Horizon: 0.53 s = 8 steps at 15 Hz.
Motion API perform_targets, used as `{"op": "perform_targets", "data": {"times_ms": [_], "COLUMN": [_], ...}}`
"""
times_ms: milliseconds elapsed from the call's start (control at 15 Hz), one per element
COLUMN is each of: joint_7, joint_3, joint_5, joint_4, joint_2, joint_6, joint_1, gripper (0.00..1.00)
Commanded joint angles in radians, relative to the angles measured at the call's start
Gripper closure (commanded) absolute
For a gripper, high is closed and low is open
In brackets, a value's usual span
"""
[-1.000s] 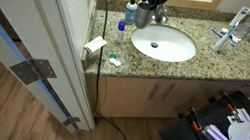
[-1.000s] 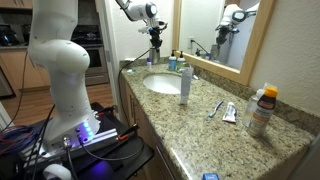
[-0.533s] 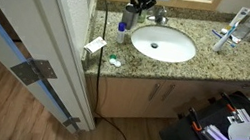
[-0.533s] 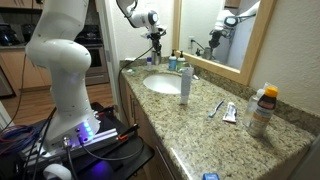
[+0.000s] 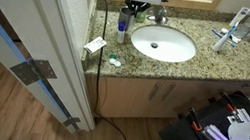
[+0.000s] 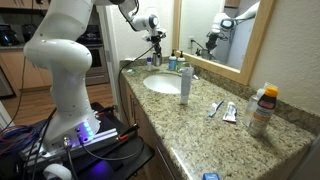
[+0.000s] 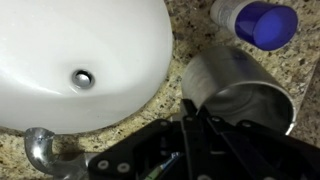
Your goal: Move the silver cup to the left side of the sink
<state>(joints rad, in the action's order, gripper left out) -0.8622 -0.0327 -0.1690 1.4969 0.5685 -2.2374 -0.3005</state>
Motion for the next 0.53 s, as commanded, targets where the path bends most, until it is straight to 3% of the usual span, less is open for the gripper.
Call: {"op": "perform_targets", "data": {"times_ms": [0, 467], "joint_7": [-0.053, -0.116], "joint_3": [0.033, 0.085], "joint_5": [0.001, -0.022], "joint_4": [-0.144, -0.366], "joint_2": [0.110, 0.263], "joint_6": [0.021, 0.123], "joint_1": [-0.025, -0.068], "gripper": [0.99, 0.99]}}
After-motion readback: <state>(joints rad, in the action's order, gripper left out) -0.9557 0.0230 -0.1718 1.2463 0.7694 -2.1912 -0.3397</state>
